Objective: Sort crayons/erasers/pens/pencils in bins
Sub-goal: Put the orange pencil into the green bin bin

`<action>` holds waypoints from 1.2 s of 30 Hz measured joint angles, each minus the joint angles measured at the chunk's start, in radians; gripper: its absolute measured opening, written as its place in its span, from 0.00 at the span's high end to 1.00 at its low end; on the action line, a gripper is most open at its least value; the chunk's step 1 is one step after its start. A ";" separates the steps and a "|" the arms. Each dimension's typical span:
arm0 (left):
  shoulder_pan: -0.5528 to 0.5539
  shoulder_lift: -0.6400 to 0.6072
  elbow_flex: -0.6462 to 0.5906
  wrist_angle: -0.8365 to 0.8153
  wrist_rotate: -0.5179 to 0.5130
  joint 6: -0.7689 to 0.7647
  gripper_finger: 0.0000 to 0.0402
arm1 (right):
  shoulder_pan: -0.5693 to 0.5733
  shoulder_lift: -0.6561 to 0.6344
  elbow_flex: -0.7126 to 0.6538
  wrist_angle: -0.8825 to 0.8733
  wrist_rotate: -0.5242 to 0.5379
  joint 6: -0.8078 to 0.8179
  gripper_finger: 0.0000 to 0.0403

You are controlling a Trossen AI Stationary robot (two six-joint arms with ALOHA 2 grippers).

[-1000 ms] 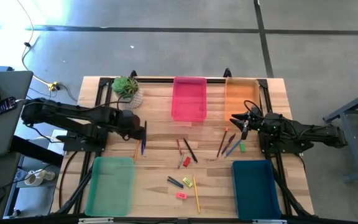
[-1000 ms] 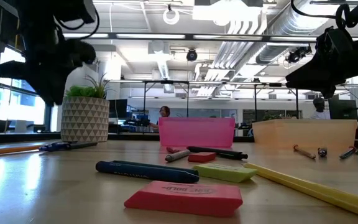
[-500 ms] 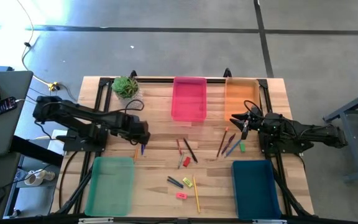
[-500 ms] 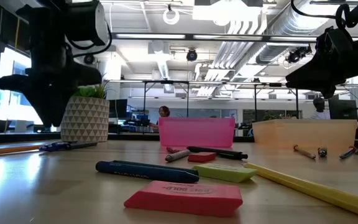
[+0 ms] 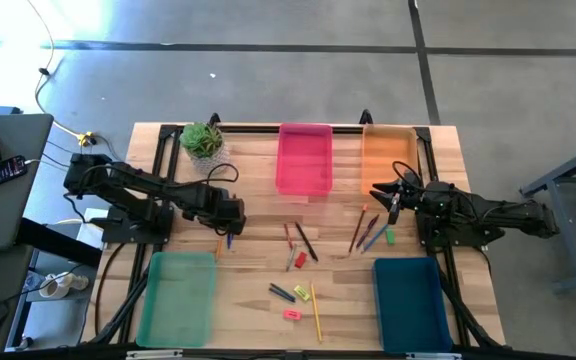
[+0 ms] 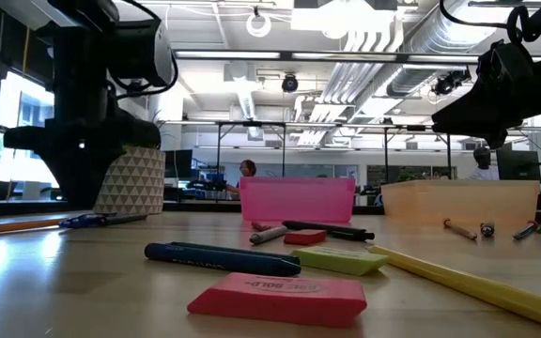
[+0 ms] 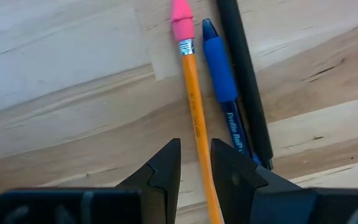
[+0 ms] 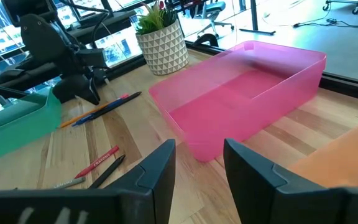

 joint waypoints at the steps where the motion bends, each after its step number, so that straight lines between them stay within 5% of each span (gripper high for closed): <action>1: 0.000 0.006 0.000 0.004 0.000 0.000 0.81 | 0.000 0.000 0.000 0.000 0.000 0.000 0.68; 26: 0.002 0.109 0.003 0.038 -0.015 0.019 0.81 | 0.000 0.000 0.000 0.000 0.000 0.000 0.68; 36: 0.002 0.110 0.003 0.041 -0.029 0.017 0.95 | 0.000 0.000 0.000 0.000 0.000 0.000 0.68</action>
